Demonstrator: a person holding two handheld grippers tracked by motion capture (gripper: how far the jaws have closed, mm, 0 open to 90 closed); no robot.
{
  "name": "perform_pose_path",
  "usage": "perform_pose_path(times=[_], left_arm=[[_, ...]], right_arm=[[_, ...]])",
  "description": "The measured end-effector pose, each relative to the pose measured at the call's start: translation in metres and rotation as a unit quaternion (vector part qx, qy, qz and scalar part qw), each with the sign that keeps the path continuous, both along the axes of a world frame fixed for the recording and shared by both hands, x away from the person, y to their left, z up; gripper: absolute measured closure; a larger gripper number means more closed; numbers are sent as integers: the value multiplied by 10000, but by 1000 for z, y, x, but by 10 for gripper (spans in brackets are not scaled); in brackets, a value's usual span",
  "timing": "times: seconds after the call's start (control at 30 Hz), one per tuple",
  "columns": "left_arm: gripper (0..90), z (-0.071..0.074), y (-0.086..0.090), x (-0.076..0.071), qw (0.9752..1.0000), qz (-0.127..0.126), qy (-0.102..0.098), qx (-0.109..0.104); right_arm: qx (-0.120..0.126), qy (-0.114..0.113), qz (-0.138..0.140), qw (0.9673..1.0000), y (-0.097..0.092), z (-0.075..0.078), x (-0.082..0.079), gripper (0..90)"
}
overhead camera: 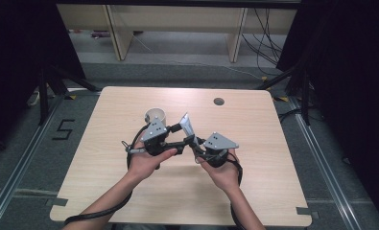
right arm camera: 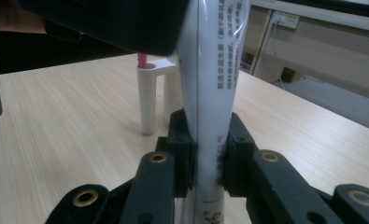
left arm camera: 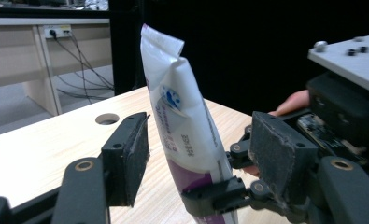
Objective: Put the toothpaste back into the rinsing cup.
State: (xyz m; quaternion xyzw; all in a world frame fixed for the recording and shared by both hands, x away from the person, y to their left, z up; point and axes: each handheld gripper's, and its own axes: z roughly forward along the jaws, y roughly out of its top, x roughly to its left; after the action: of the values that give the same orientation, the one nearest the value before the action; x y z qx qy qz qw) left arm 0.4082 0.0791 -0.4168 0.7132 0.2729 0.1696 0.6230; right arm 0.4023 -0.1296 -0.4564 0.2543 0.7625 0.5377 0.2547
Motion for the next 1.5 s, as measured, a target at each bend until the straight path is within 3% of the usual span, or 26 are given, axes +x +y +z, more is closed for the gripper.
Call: perform_pose_path(times=[0.23,0.33,0.43,0.63,1.13,1.4,1.47,1.5], left_arm=[[413,0,-3,4,9999,155,27,19],[462,0,-4,4,9998,200,12,14],[517,1,-4,5,9996,270,-37,79],[557,3,-6,5,9994,345,48,18],[695,9,-8,2,9988,471,-33,95],[755,9,-7,0,9990,375,-108,231],[761,9,-6,1,9991,375,-65,195],[764,8,-5,2,9990,373,-105,211]], right_arm=[[-43,-22,-154,9999,9,3,-3,770],[-5,-111,-68,9999,11,3,-2,769],[-43,-198,-195,9996,13,3,-3,769],[-85,-239,-265,9993,14,4,-3,767],[-219,-220,-342,9989,22,10,-3,730],[-346,-220,-280,9988,25,11,-2,665],[-375,-194,-217,9989,25,12,-1,619],[-297,-180,-176,9992,24,15,-2,544]])
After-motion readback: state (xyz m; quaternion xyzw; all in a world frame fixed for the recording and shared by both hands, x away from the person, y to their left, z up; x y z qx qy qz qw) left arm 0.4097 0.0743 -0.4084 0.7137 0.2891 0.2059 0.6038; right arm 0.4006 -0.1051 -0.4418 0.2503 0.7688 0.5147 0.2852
